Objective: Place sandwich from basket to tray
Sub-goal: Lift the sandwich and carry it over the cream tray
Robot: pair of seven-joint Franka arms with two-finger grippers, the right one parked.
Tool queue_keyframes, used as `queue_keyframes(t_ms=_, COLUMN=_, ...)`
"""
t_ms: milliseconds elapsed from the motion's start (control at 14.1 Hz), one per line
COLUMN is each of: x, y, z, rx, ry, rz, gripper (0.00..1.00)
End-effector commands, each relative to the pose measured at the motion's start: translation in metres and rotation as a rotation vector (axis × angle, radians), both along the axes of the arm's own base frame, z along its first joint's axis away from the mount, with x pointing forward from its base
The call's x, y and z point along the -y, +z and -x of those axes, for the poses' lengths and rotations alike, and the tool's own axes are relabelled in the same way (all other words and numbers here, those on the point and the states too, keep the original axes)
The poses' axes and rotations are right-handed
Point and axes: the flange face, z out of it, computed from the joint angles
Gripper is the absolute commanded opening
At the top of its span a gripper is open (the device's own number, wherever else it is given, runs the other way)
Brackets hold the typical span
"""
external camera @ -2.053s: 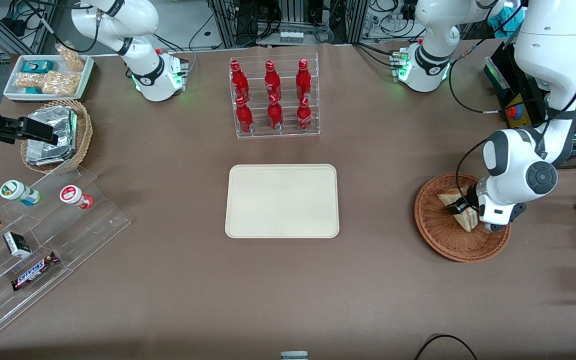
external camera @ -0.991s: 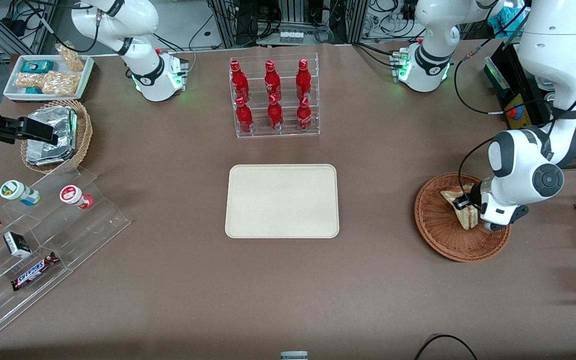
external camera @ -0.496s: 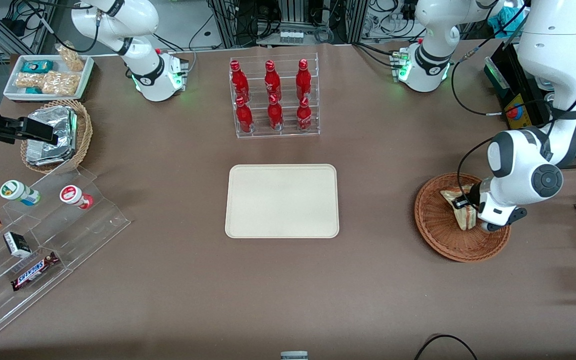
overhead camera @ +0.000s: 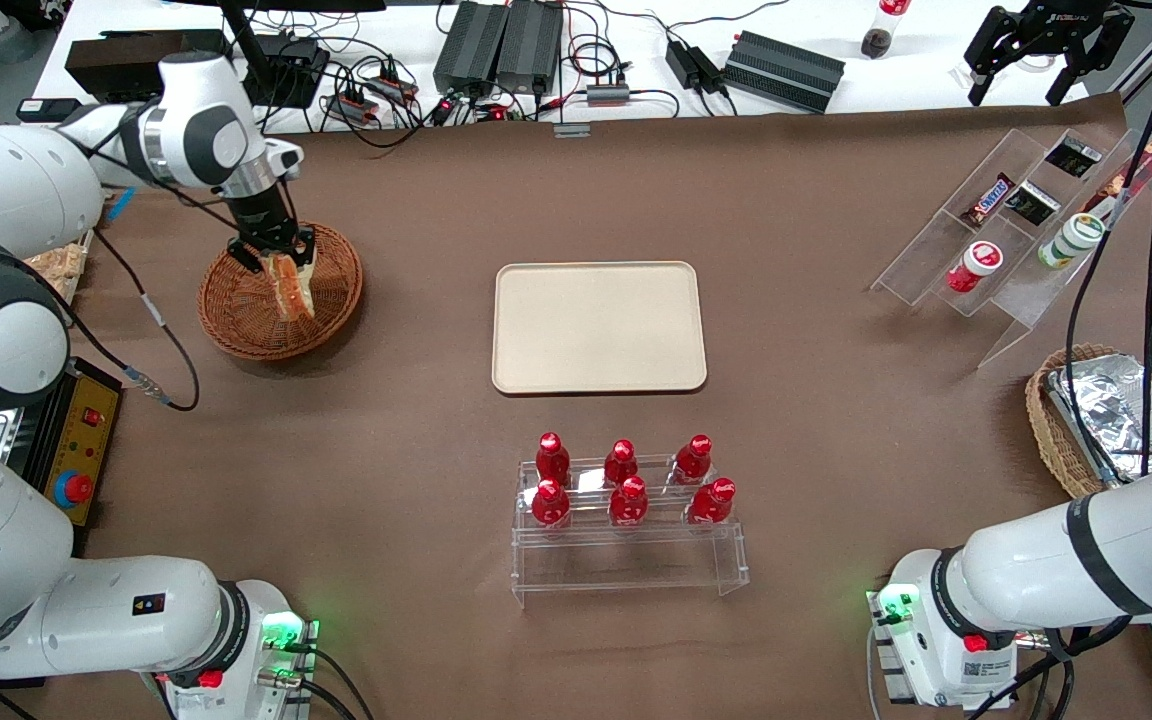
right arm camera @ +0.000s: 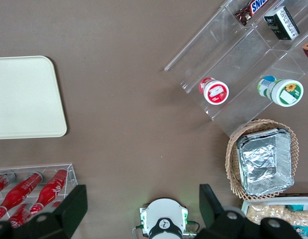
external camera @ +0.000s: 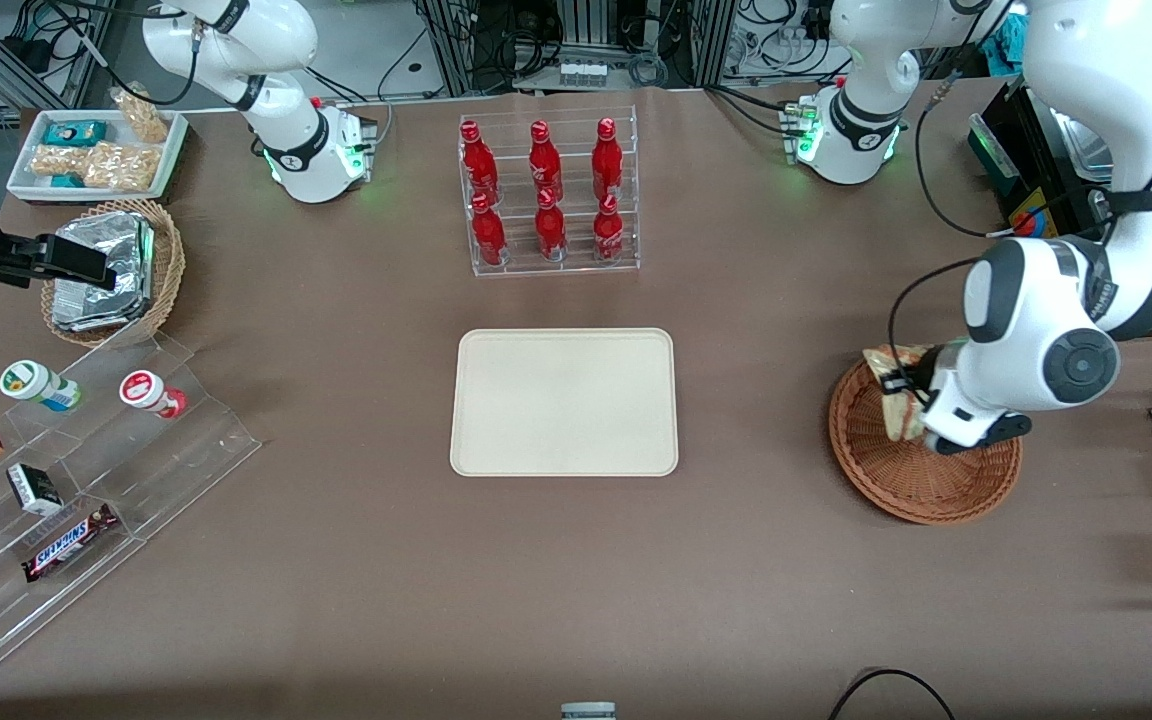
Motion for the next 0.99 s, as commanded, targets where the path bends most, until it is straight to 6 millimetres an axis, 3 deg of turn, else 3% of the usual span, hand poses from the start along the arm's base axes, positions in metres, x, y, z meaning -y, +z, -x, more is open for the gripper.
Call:
queue_keyframes(t_ms=0, x=0.055, y=0.01, z=0.004, rx=-0.014, ry=-0.032, rz=-0.017, gripper=0.2)
queue_keyframes(t_ms=283, x=0.139, y=0.017, z=0.024, rx=0.0, ry=-0.051, rz=-0.02, gripper=0.2)
queue_keyframes(t_ms=425, x=0.201, y=0.016, z=0.037, rx=-0.008, ry=-0.066, rz=0.026, gripper=0.22)
queue_keyframes(t_ms=566, x=0.227, y=-0.008, z=0.025, rx=-0.017, ry=-0.018, rz=0.093, gripper=0.23)
queue_keyframes(t_ms=637, x=0.253, y=-0.014, z=0.03, rx=-0.006, ry=-0.021, rz=0.099, gripper=0.24)
queue_keyframes(t_ms=779, x=0.282, y=-0.021, z=0.033, rx=0.006, ry=0.016, rz=0.083, gripper=0.25)
queue_keyframes(t_ms=850, x=0.301, y=-0.027, z=0.036, rx=0.006, ry=0.03, rz=0.074, gripper=0.32)
queue_keyframes(t_ms=920, x=0.328, y=-0.035, z=0.041, rx=0.005, ry=0.035, rz=0.069, gripper=0.32)
